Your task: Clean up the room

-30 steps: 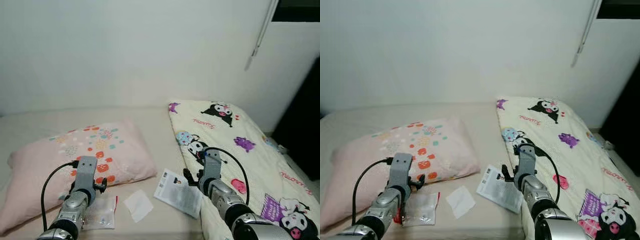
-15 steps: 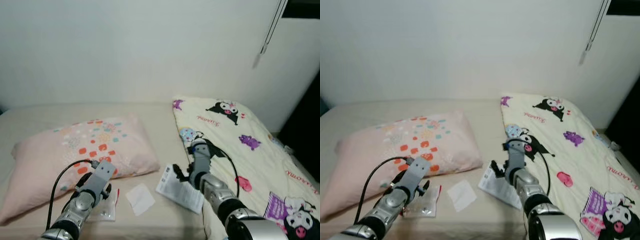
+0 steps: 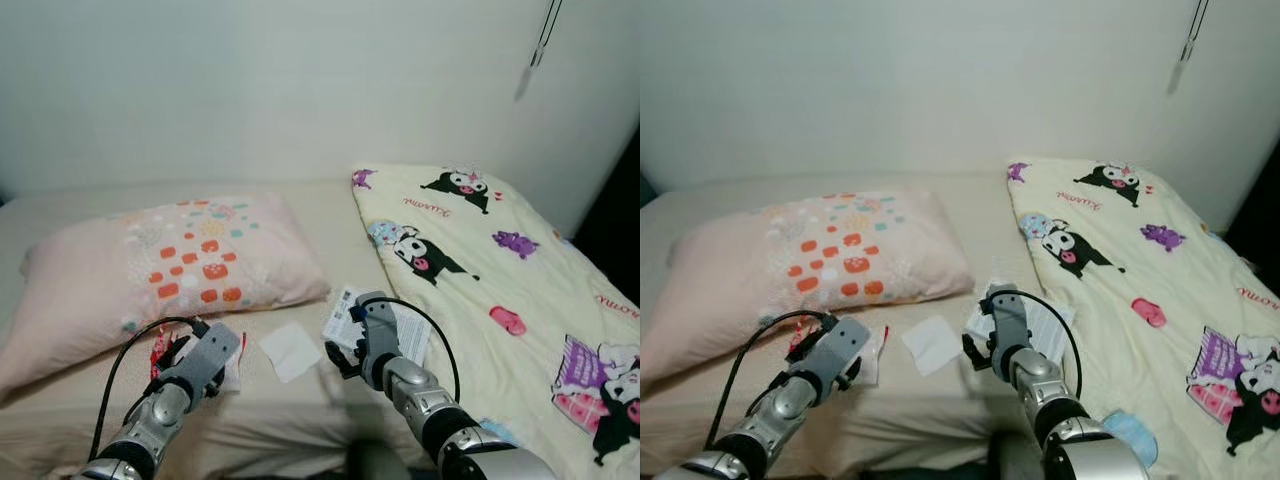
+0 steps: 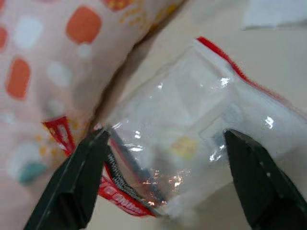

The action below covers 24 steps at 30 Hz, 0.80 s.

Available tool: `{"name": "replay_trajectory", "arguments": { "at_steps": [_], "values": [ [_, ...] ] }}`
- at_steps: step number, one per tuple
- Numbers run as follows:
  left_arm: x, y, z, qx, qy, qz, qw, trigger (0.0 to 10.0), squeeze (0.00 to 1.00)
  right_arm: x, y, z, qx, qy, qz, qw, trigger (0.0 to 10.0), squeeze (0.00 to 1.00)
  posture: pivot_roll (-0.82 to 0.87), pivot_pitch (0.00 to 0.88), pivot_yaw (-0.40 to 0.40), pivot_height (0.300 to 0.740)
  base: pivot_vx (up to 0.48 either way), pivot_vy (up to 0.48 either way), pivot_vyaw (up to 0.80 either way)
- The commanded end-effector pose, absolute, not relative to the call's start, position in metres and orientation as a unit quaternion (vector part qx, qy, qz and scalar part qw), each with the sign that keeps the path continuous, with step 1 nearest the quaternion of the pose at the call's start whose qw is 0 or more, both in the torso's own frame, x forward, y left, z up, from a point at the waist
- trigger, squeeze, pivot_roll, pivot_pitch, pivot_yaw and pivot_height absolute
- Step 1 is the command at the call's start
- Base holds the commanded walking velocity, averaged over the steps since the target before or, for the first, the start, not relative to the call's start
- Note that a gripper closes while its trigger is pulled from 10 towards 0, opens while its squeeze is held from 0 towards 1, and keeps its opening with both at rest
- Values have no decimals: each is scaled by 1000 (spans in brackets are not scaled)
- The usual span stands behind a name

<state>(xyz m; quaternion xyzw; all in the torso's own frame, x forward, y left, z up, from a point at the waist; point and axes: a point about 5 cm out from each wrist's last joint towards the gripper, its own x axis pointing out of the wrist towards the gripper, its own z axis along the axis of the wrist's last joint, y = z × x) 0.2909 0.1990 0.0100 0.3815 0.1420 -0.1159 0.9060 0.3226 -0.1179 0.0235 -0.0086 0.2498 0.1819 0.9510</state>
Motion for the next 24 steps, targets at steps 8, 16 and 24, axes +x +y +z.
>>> {"name": "replay_trajectory", "arguments": {
  "at_steps": [8, 16, 24],
  "values": [
    [278, 210, 9, 446, 109, -163, 873, 10000, 0, 321, -117, 23, -7, 240, 184, 953, 10000, 0, -97, 0, -1, 550, 0, 0, 0],
    [264, 213, 7, 453, 91, -231, 856, 10000, 0, 321, -121, 22, -5, 242, 173, 955, 10000, 0, -75, 17, 3, 520, 0, 0, 0],
    [258, 217, 7, 473, 76, -242, 844, 10000, 0, 323, -121, 25, -1, 236, 170, 957, 10000, 0, -67, 47, 2, 495, 0, 0, 0]
  ]
}}
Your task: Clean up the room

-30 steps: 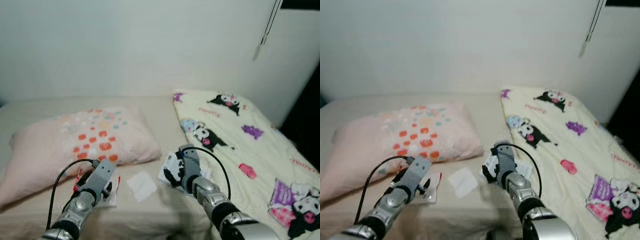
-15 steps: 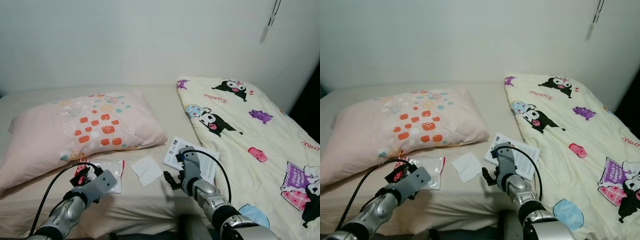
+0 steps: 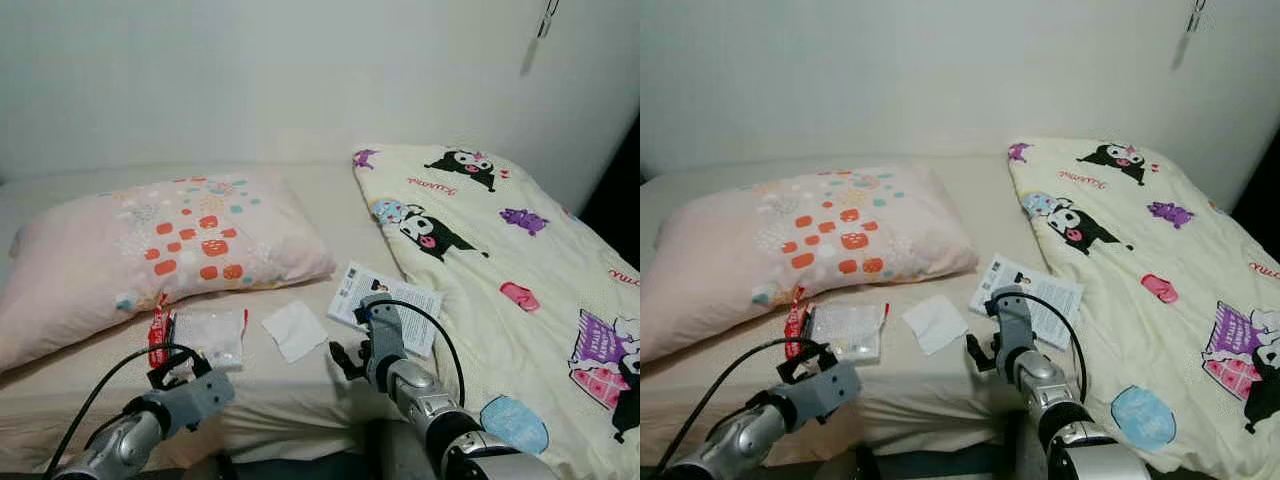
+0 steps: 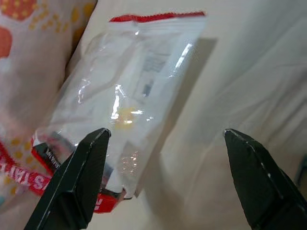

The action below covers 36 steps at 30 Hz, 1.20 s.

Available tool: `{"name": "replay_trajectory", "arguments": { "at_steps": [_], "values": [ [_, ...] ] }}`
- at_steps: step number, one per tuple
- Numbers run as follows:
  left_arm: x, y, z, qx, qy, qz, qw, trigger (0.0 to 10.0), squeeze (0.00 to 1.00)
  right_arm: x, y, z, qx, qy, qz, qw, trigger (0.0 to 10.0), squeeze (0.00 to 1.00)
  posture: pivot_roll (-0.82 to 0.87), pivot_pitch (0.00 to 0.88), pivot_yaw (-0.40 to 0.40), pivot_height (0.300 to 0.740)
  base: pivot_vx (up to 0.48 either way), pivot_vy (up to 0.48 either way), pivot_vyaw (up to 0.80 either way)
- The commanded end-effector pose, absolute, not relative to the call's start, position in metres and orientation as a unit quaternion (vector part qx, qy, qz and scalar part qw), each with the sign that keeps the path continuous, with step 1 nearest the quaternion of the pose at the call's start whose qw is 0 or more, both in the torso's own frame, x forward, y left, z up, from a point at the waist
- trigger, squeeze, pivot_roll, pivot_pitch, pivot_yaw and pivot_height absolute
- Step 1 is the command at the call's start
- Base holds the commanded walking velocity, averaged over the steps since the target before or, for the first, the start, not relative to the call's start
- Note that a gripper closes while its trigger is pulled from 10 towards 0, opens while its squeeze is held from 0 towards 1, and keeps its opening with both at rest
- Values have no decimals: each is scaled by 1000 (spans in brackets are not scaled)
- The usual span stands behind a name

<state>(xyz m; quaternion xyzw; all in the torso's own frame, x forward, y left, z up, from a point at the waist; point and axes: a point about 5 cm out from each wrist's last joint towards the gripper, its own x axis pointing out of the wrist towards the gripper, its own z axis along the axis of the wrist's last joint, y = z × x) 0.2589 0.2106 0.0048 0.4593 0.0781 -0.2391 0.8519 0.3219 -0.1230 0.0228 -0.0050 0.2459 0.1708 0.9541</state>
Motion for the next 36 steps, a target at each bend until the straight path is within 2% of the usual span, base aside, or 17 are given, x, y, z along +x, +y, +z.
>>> {"name": "replay_trajectory", "arguments": {
  "at_steps": [1, 8, 11, 17, 24, 25, 26, 36],
  "values": [
    [258, 218, 8, 480, 72, -238, 841, 10000, 0, 324, -120, 26, 1, 234, 170, 957, 10000, 0, -64, 56, 2, 490, 0, 0, 0],
    [266, 220, 17, 502, 45, -203, 840, 10000, 0, 328, -116, 32, 13, 218, 173, 960, 10000, 0, -53, 83, 2, 485, 0, 0, 0],
    [277, 210, 26, 494, 19, -176, 851, 10000, 0, 332, -114, 38, 24, 204, 172, 963, 10000, 0, -54, 95, 5, 485, 0, 0, 0],
    [283, 193, 28, 480, 3, -185, 857, 10000, 0, 336, -114, 43, 24, 196, 172, 965, 10000, 0, -63, 113, 8, 485, 0, 0, 0],
    [281, 192, 26, 486, 5, -184, 854, 10000, 0, 337, -113, 45, 26, 191, 174, 966, 10000, 0, -64, 139, 13, 485, 0, 0, 0],
    [279, 193, 24, 489, 6, -183, 853, 7922, 0, 338, -112, 46, 28, 189, 174, 966, 10000, 0, -62, 151, 15, 485, 0, 0, 0],
    [276, 195, 23, 495, 8, -179, 850, 0, 0, 339, -111, 48, 33, 187, 173, 967, 10000, 0, -56, 165, 16, 485, 0, 0, 0],
    [265, 208, 22, 515, 8, -163, 841, 0, 0, 346, -96, 63, 107, 155, 211, 959, 10000, 0, -26, 213, 15, 485, 0, 0, 0]
  ]
}}
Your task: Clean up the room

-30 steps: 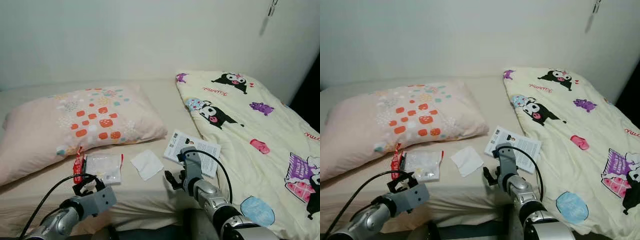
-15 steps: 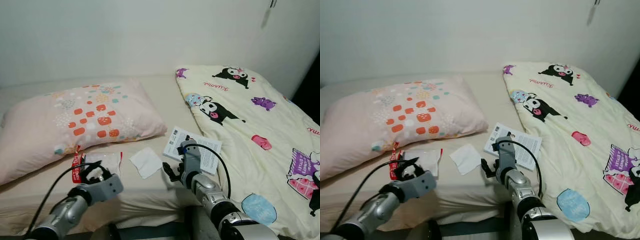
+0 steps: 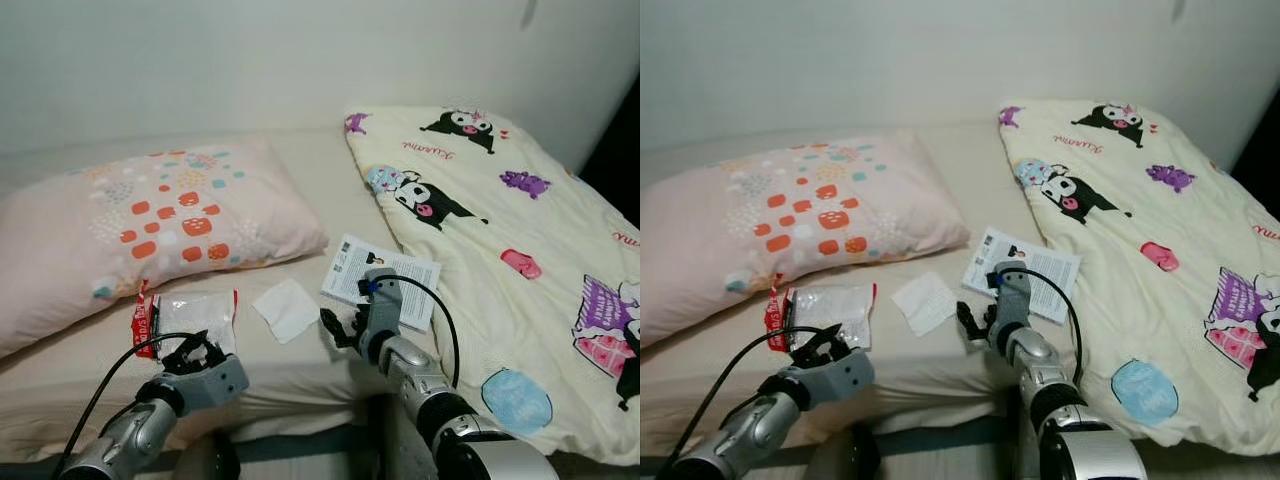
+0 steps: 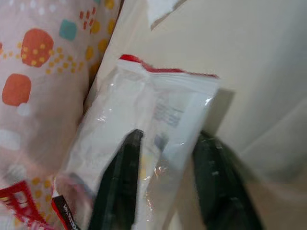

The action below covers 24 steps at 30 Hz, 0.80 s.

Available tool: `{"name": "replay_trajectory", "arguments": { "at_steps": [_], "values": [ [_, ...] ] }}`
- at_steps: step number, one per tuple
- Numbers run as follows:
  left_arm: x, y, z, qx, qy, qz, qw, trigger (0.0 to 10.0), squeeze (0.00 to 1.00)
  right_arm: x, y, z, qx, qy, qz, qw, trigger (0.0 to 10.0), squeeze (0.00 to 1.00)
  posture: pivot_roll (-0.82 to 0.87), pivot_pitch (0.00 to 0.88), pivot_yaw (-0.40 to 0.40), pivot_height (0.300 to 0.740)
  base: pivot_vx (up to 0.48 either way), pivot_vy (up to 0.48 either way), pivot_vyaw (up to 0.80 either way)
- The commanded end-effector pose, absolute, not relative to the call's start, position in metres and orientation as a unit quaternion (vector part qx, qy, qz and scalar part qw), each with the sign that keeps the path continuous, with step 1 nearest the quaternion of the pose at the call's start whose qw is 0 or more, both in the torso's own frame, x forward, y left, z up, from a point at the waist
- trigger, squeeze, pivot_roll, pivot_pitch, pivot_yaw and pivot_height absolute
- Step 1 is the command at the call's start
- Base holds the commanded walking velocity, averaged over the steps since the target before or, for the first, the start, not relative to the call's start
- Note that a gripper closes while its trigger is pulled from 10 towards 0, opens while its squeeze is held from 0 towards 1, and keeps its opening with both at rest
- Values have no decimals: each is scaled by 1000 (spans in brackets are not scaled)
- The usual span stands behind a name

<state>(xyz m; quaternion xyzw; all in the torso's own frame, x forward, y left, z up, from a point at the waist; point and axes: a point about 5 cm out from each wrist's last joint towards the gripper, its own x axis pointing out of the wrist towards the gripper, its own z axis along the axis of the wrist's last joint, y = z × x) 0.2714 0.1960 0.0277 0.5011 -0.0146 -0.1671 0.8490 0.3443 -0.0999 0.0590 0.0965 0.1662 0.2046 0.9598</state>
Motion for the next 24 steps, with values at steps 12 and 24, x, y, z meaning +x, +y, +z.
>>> {"name": "replay_trajectory", "arguments": {
  "at_steps": [12, 24],
  "values": [
    [249, 214, 34, 514, -12, -154, 844, 0, 0, 353, -55, 88, 174, 129, 283, 934, 10000, 0, 23, 298, 17, 485, 0, 0, 0],
    [230, 215, 52, 488, -23, -139, 862, 0, 0, 364, -74, 98, 300, 101, 211, 925, 10000, 0, 80, 363, 29, 485, 0, 0, 0]
  ]
}}
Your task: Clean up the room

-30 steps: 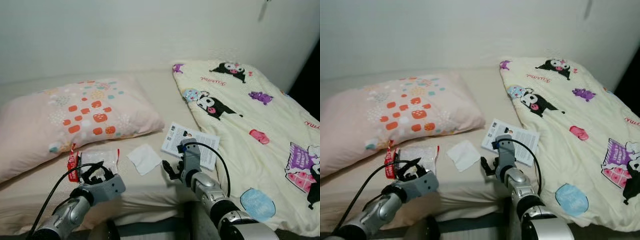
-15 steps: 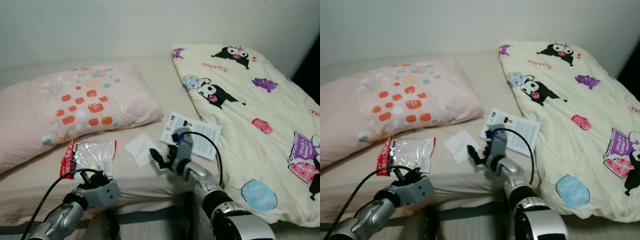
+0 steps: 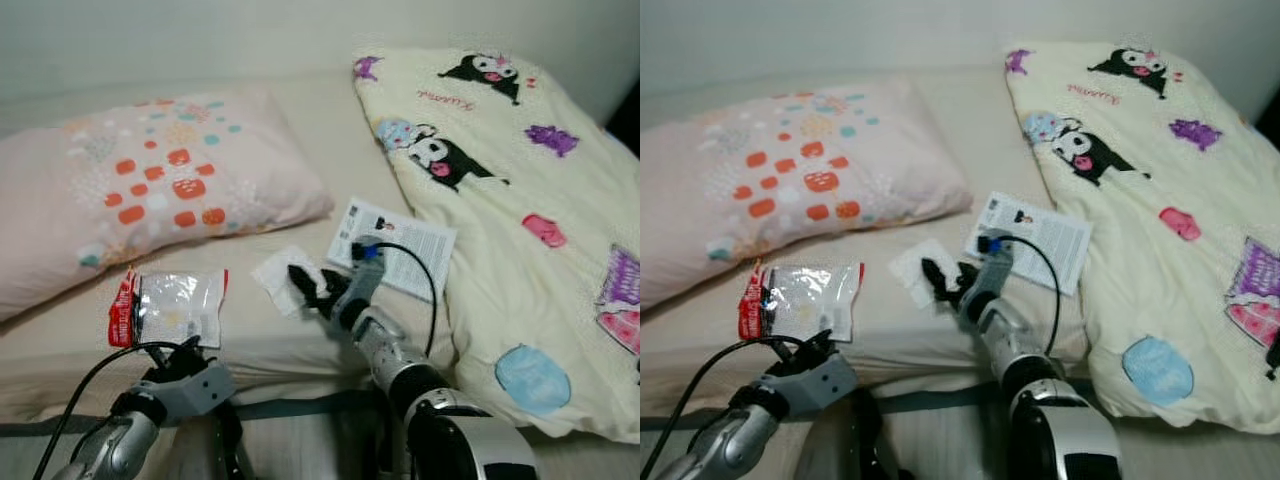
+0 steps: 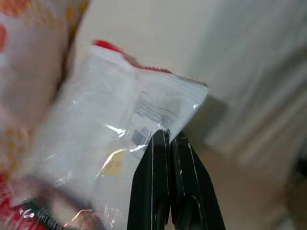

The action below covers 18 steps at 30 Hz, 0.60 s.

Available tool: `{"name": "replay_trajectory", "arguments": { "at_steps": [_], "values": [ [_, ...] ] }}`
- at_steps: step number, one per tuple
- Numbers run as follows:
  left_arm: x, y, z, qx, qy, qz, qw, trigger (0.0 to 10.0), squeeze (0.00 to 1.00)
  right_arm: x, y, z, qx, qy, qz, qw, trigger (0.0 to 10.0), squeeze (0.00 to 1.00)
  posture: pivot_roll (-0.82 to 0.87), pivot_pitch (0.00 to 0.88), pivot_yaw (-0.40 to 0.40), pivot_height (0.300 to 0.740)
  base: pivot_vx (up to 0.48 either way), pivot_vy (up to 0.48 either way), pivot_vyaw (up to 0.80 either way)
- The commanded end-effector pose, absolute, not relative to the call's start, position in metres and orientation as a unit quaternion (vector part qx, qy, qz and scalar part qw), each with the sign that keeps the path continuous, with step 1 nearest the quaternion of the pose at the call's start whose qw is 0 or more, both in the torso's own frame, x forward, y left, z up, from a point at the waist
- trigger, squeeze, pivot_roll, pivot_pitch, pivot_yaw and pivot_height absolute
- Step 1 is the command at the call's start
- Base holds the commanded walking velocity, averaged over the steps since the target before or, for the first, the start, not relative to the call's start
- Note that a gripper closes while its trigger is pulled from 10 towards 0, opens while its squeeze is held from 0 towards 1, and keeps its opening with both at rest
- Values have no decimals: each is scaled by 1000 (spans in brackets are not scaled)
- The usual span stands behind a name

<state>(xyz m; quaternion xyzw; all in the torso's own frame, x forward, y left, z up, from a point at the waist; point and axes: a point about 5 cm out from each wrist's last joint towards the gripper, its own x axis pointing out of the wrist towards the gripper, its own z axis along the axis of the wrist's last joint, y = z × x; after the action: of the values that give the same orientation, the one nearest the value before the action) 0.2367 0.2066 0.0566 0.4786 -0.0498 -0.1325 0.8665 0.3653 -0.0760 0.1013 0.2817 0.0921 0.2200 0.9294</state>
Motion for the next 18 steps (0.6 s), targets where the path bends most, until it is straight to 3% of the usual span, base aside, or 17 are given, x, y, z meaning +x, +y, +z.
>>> {"name": "replay_trajectory", "arguments": {
  "at_steps": [1, 9, 13, 15, 17, 18],
  "values": [
    [225, 214, 54, 484, -23, -140, 863, 0, 0, 367, -78, 100, 303, 99, 200, 927, 10000, 0, 84, 369, 29, 485, 0, 0, 0],
    [213, 210, 58, 476, -12, -139, 868, 0, 0, 363, -62, 93, 153, 155, 233, 948, 10000, 0, 83, 379, 18, 485, 0, 0, 0],
    [211, 208, 59, 473, -7, -135, 870, 0, 0, 359, -50, 93, 129, 162, 269, 941, 10000, 0, 80, 376, 10, 485, 0, 0, 0],
    [211, 207, 59, 472, -5, -134, 871, 0, 0, 359, -45, 94, 131, 160, 284, 936, 9412, 0, 78, 373, 7, 485, 0, 0, 0],
    [210, 207, 61, 471, 1, -130, 872, 0, 0, 358, -37, 99, 127, 151, 313, 929, 4784, 0, 75, 370, 2, 485, 0, 0, 0],
    [210, 207, 61, 471, 1, -130, 872, 0, 0, 358, -37, 99, 127, 151, 313, 929, 4784, 0, 75, 370, 2, 485, 0, 0, 0]
  ]
}}
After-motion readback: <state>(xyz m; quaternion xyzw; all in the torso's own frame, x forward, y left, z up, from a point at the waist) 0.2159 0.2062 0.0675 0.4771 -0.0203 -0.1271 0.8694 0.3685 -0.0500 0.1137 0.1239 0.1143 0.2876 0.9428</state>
